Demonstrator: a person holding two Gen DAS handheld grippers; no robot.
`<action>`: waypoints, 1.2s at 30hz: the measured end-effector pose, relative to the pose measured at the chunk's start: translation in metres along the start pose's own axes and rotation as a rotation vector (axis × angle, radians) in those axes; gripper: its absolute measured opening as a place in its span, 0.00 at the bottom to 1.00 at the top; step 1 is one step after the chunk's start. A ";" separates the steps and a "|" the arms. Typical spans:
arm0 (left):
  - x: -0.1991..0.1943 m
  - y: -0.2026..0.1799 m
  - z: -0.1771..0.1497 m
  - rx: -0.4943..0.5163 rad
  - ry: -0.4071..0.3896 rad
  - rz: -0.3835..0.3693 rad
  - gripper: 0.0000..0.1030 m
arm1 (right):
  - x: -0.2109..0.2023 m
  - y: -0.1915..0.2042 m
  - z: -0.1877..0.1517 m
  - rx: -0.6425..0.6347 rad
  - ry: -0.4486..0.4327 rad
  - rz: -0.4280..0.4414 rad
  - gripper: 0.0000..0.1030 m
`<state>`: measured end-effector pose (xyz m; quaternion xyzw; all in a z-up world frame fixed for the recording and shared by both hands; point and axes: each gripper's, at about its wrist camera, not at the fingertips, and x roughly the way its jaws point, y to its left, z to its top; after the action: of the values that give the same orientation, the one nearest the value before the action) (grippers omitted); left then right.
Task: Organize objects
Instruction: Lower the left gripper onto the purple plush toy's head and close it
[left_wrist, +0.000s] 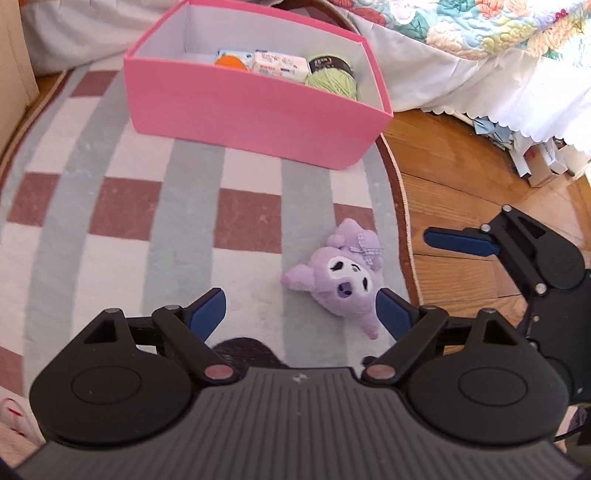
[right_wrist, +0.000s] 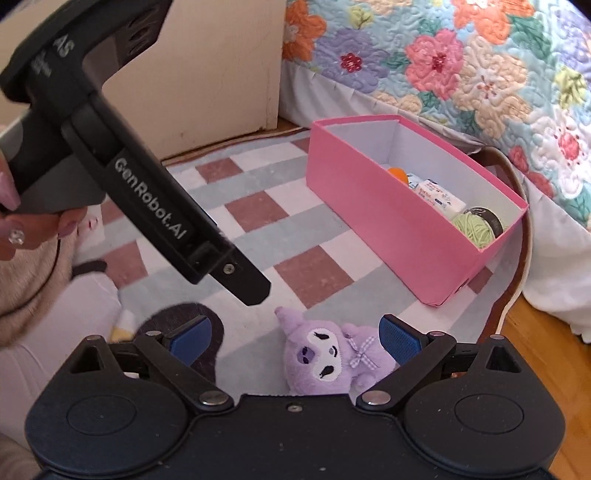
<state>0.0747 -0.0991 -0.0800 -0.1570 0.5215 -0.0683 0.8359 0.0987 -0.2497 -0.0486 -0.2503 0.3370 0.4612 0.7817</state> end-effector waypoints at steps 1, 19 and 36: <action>0.003 0.000 -0.002 -0.004 0.001 -0.005 0.86 | 0.002 0.002 -0.001 -0.021 0.003 -0.008 0.96; 0.063 0.009 -0.025 -0.078 -0.015 -0.054 0.83 | 0.050 -0.022 -0.027 -0.080 0.032 0.000 0.96; 0.082 0.005 -0.027 -0.112 -0.077 -0.116 0.40 | 0.083 -0.050 -0.041 -0.049 0.056 0.084 0.97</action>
<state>0.0869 -0.1226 -0.1619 -0.2359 0.4821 -0.0813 0.8398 0.1597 -0.2546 -0.1344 -0.2679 0.3576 0.4947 0.7454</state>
